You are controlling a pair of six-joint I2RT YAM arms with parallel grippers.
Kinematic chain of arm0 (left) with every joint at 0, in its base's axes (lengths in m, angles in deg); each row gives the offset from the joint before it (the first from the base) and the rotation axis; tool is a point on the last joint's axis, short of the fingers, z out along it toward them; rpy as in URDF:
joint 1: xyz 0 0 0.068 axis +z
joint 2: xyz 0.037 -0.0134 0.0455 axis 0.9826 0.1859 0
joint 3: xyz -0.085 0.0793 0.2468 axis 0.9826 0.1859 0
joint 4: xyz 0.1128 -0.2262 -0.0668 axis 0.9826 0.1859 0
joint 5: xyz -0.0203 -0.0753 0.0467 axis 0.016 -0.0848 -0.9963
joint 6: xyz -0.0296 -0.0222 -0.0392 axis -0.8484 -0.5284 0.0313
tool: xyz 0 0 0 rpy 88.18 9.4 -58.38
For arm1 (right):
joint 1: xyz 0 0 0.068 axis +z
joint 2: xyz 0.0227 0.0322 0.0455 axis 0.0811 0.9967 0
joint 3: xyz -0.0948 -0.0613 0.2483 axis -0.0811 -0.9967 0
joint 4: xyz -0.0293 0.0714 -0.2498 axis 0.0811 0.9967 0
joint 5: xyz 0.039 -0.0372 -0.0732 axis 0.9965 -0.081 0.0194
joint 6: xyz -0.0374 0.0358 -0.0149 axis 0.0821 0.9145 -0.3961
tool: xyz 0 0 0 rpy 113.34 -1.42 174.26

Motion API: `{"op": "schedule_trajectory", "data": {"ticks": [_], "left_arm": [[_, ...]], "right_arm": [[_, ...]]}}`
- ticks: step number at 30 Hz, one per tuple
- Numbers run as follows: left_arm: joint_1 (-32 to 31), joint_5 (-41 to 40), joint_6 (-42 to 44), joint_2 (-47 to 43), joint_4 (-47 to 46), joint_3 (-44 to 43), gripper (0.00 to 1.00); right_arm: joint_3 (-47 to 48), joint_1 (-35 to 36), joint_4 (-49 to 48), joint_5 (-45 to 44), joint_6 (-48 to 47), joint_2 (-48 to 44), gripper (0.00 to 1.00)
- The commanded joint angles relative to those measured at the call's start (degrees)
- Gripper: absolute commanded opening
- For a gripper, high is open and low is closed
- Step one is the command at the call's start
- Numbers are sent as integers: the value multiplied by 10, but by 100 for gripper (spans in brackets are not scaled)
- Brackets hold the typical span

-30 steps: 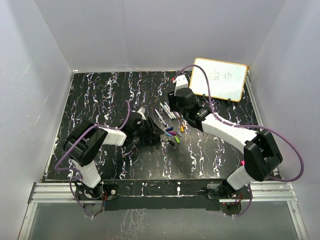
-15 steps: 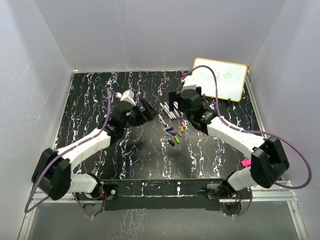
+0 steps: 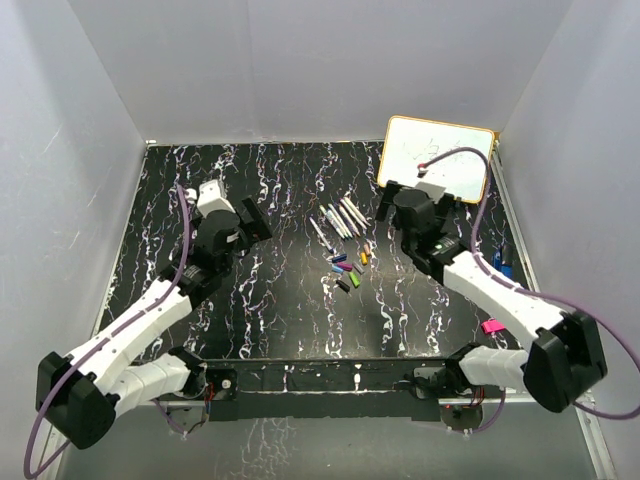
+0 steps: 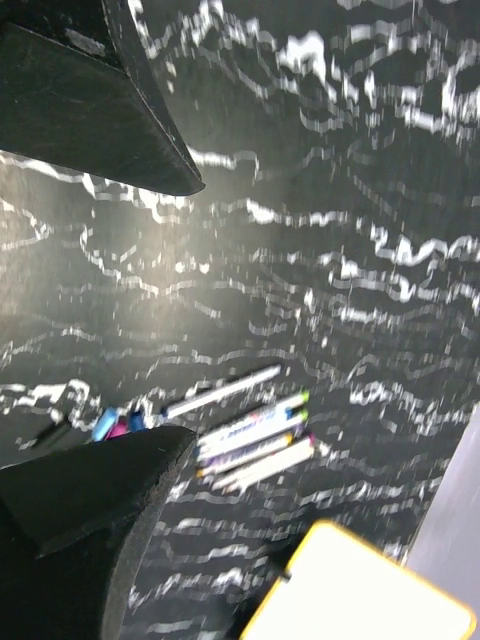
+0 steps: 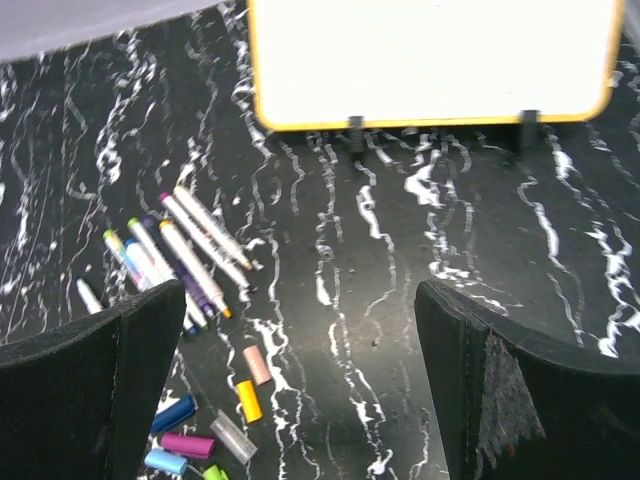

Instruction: Open the pen caps

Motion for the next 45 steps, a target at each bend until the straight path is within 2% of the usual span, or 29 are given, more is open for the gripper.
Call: {"op": "schedule_trajectory", "data": {"ticks": [1, 9, 13, 19, 30, 45], "left_arm": [[4, -132, 21, -38, 74, 11, 98], [6, -201, 25, -89, 139, 23, 98], [7, -190, 27, -112, 155, 33, 98], [7, -168, -33, -149, 209, 48, 98], [7, -146, -95, -272, 297, 79, 98], [7, -123, -115, -294, 322, 78, 99]], "right_arm": [[-26, -28, -6, -46, 55, -67, 98], [-80, -55, 31, -67, 108, -154, 98], [-93, -58, 59, -50, 113, -193, 98], [-116, -58, 117, -40, 133, -258, 98], [-141, -58, 209, -9, 160, -374, 98], [-141, -58, 234, 9, 163, -400, 98]]}}
